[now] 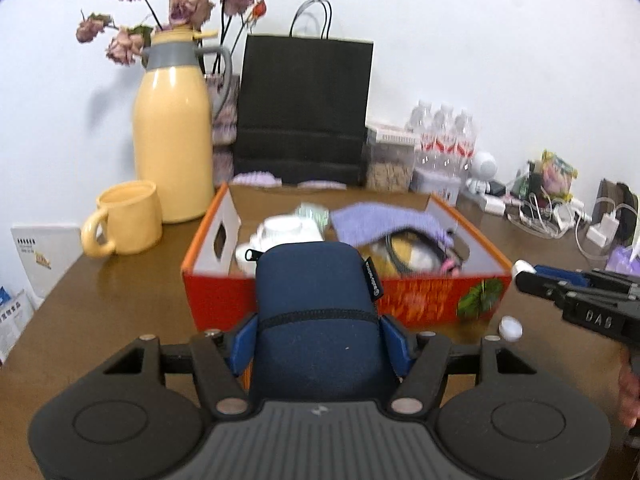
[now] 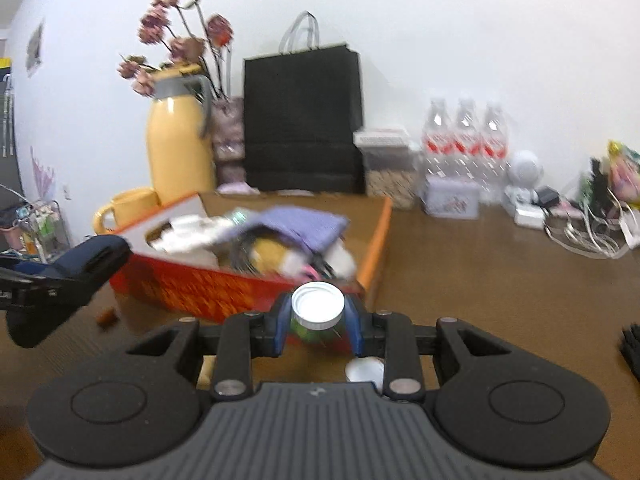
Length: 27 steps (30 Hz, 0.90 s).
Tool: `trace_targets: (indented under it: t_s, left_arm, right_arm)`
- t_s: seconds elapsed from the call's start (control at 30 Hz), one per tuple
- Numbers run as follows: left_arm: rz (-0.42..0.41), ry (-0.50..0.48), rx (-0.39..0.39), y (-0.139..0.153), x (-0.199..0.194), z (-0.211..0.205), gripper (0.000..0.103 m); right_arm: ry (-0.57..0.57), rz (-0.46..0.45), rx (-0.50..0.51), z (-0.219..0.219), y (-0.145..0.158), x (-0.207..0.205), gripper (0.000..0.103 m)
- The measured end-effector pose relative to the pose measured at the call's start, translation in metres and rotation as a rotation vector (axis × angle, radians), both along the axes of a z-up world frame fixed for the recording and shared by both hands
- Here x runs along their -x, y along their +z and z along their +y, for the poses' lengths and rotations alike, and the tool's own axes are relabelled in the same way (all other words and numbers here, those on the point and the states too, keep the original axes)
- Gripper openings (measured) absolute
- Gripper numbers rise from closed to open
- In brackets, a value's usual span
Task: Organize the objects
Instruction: 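Carry the navy pouch and white caps into the box and open both tools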
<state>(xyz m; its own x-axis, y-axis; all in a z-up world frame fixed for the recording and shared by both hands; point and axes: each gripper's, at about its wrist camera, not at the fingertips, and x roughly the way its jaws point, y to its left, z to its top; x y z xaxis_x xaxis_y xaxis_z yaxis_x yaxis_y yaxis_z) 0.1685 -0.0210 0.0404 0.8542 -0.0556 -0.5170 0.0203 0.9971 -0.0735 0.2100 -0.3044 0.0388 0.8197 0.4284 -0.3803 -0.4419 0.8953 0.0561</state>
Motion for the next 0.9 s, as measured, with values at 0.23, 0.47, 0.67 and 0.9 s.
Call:
trace_targets:
  t_s: [0.23,0.47,0.67,0.9]
  left_arm:
    - [-0.061,0.001,-0.010,0.022,-0.026,-0.005,0.063]
    - [-0.071,0.005,-0.012,0.027,-0.068,-0.012,0.063]
    - [-0.046,0.020,-0.012,0.020,-0.114,-0.015,0.063]
    - [-0.043,0.038,-0.016,0.013,-0.154,-0.012,0.063]
  right_arm:
    - [0.015,-0.042,-0.015,0.029,0.020,-0.015,0.029]
    - [0.000,-0.053,-0.007,0.050,0.028,-0.044,0.029]
    - [-0.028,-0.042,0.004,0.062,0.026,-0.077,0.029]
    - [-0.058,-0.026,-0.004,0.068,0.020,-0.115,0.029]
